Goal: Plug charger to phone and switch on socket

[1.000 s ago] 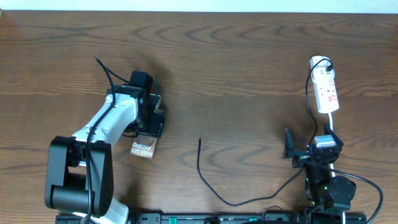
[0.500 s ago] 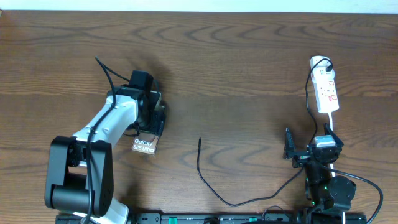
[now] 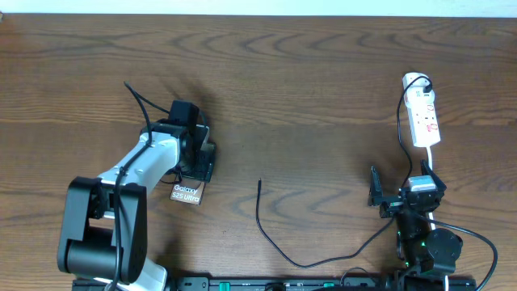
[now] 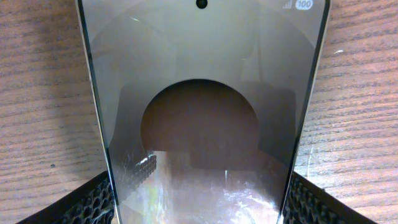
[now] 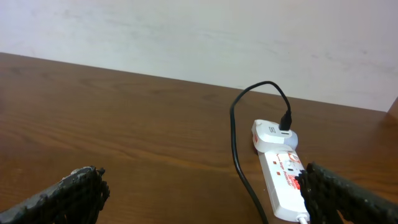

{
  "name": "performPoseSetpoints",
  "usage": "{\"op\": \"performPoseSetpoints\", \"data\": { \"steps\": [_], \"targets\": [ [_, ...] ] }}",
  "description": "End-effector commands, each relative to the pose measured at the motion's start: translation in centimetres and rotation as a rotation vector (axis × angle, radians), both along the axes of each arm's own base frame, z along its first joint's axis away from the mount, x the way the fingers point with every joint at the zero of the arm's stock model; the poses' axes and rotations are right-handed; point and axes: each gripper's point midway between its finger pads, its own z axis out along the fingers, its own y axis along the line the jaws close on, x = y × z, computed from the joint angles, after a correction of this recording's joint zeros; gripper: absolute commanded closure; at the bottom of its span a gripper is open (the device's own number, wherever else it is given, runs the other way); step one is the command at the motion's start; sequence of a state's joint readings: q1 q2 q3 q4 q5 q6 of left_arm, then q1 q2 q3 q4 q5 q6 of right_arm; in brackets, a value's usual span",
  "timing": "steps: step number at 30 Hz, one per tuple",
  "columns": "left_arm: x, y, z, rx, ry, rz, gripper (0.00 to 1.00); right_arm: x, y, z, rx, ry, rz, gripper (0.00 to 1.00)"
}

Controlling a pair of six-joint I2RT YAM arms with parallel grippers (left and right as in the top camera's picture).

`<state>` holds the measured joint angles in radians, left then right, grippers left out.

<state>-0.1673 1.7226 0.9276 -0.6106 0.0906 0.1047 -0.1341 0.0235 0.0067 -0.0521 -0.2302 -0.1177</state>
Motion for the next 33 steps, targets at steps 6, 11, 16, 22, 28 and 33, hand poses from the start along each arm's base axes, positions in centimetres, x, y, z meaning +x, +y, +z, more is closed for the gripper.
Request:
{"op": "performPoseSetpoints", "data": {
  "steps": [6,11,16,22,28,33],
  "targets": [
    [-1.3,0.2,-0.9,0.001,0.044,0.010,0.29,0.0,0.1,-0.1,-0.011,0.001,0.002,0.01],
    [-1.7,0.3,-0.9,0.003,0.060,0.017,0.13,0.0,0.1,-0.1,-0.011,0.001,0.002,0.01],
    [-2.2,0.4,-0.9,0.006,0.081,0.017,0.04,0.0,0.1,-0.1,-0.011,0.001,0.002,0.01],
    [-2.4,0.4,-0.9,0.007,0.089,0.017,0.03,0.0,0.1,-0.1,-0.011,0.001,0.002,0.01],
    [-3.0,-0.4,-0.9,-0.040,0.115,0.016,0.03,0.0,0.1,-0.1,-0.011,0.001,0.002,0.01],
    [-3.5,-0.3,-0.9,-0.037,0.134,0.016,0.03,0.0,0.1,-0.1,-0.011,0.001,0.002,0.01]
  ]
}}
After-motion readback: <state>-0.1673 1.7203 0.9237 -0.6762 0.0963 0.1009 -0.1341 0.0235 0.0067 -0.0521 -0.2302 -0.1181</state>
